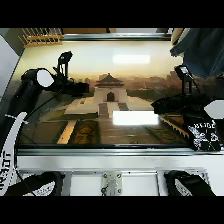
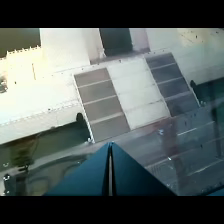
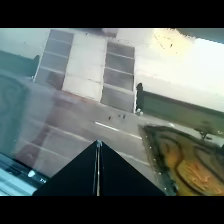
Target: Fold the clothes and pants, and hang the long-sleeved shirts on hangers.
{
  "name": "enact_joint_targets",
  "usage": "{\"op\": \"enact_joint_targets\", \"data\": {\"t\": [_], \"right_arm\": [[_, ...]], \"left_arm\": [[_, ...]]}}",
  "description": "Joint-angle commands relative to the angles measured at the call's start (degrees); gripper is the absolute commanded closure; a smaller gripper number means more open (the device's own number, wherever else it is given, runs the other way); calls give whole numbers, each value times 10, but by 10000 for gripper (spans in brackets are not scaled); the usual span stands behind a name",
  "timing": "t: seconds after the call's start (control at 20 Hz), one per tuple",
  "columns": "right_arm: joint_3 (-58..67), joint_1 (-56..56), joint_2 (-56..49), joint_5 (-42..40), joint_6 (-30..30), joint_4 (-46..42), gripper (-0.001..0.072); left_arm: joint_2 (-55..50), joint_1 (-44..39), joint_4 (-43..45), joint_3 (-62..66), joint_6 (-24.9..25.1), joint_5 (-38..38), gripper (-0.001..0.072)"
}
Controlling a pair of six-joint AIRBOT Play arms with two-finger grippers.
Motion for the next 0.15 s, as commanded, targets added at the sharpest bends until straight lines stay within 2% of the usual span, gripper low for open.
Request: {"op": "enact_joint_targets", "data": {"t": [0.0,0.1], "right_arm": [[0,2,0,1,-1,1,692],[0,2,0,1,-1,1,692]], "left_arm": [[0,0,0,0,0,0,702],[0,0,0,0,0,0,702]]}}
